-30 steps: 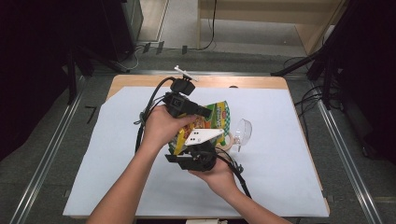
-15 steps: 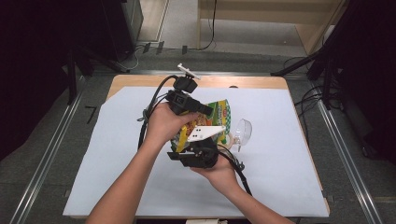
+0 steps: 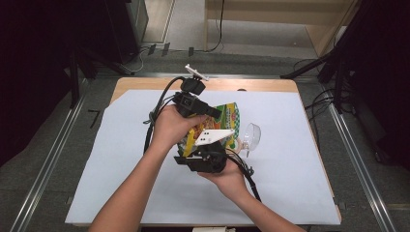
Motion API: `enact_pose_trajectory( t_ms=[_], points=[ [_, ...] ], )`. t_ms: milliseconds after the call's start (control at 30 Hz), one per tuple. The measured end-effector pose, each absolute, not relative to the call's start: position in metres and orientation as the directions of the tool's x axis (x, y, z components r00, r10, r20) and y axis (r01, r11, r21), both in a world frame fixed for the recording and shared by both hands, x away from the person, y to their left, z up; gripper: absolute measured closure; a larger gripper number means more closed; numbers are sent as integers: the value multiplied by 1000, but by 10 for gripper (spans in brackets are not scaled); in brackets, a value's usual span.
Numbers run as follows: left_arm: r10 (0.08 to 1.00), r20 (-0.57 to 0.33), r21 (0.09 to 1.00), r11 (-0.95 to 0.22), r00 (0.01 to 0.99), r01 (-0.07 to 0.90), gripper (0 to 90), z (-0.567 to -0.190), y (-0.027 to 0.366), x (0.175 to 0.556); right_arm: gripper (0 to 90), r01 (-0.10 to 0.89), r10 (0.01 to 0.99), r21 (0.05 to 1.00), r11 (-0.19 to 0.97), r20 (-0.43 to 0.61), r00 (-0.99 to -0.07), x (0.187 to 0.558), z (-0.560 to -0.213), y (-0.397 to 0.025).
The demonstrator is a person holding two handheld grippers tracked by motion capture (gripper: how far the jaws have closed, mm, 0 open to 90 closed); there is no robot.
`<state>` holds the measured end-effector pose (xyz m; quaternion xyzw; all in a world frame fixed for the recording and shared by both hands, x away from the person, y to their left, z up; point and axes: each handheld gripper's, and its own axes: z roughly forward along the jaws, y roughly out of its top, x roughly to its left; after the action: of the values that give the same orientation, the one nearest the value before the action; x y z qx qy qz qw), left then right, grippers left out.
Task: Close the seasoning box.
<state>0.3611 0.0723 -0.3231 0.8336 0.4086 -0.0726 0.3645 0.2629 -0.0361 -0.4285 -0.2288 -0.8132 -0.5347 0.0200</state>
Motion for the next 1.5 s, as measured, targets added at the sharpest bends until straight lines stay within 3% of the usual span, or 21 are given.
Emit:
enact_pose_trajectory(
  t_ms=[1500],
  points=[
    [637,-416,554,-388,649,736,830,-324,80,359,727,388,340,859,335,274,-900,263,-428,-31]
  ],
)
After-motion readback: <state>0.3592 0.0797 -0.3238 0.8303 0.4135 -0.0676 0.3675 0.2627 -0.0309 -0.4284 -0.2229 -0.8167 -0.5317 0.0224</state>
